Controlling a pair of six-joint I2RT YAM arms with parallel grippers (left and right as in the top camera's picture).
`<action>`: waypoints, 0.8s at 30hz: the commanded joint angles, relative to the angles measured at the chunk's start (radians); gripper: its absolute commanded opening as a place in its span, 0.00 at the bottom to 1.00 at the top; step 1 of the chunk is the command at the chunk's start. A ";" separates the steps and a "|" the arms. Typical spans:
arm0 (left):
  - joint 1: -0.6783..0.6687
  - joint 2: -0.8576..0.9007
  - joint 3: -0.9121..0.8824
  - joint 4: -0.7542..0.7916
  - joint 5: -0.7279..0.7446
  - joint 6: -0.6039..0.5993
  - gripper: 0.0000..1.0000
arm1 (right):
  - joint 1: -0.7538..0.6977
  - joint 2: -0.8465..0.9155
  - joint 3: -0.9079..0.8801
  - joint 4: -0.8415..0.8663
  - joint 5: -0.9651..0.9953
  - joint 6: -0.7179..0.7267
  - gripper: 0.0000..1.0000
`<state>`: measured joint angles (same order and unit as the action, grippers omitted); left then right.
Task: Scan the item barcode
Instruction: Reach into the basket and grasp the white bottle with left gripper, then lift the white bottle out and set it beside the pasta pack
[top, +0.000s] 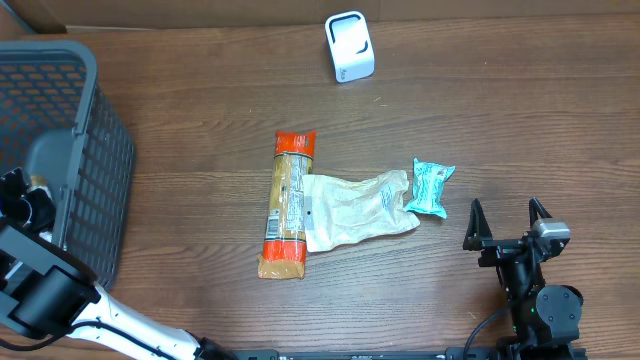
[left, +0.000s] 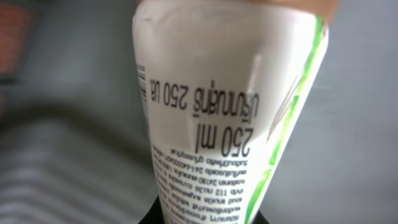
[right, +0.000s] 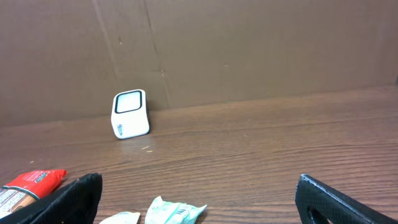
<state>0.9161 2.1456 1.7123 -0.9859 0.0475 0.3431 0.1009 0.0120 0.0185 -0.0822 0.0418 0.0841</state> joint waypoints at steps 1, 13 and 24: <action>-0.034 -0.011 0.098 -0.035 0.172 -0.016 0.04 | 0.006 -0.009 -0.010 0.005 0.009 -0.003 1.00; -0.176 -0.249 0.530 -0.157 0.268 -0.154 0.04 | 0.006 -0.009 -0.010 0.005 0.009 -0.003 1.00; -0.454 -0.573 0.620 -0.308 0.242 -0.193 0.04 | 0.006 -0.009 -0.010 0.005 0.009 -0.003 1.00</action>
<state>0.5335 1.6165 2.3138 -1.2625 0.2806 0.1623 0.1009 0.0120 0.0185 -0.0822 0.0425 0.0845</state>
